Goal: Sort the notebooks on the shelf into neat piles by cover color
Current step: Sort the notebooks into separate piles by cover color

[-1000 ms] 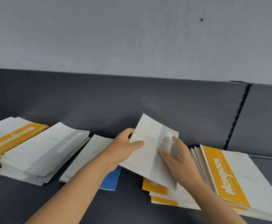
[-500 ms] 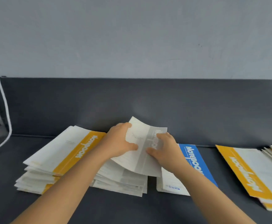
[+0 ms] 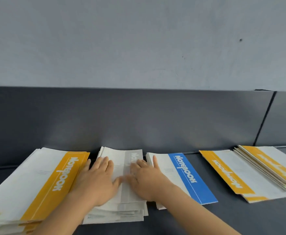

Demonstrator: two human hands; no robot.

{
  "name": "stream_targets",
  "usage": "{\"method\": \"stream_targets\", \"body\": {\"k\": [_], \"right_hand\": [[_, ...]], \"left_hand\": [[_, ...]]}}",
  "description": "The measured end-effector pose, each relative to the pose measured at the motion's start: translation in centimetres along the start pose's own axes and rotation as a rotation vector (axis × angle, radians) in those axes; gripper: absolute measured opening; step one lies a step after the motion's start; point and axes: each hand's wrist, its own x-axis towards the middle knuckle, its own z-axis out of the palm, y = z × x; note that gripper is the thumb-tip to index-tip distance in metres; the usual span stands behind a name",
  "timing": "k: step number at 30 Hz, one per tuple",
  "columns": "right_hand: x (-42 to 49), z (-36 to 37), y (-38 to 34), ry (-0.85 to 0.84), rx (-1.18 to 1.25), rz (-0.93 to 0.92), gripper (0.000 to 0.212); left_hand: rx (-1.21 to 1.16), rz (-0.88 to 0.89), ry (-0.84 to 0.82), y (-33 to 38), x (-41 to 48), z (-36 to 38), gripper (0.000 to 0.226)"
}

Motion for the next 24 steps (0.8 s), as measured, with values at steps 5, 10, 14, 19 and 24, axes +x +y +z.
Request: {"method": "stream_targets", "body": {"k": [5,10,14,19,24], "right_hand": [[-2.5,-2.9,5.9,0.151,0.158,0.032,0.051],[-5.4,-4.9,17.2,0.188,0.197,0.19,0.055],[-6.2,-4.9,26.9,0.205,0.214,0.293,0.047],[-6.2,-4.2,33.7,0.241,0.21,0.318,0.045],[-5.5,-3.9,33.6,0.249,0.191,0.163,0.051]], "left_hand": [[0.035,0.033,0.203,4.7,0.6,-3.5,0.06],[-0.311,0.051,0.209,16.6,2.4,-7.1,0.055],[-0.639,0.01,0.035,25.7,5.4,-8.2,0.043],[-0.756,0.015,-0.223,31.8,8.7,-8.1,0.028],[-0.766,-0.069,-0.137,31.0,9.6,-6.6,0.042]]}}
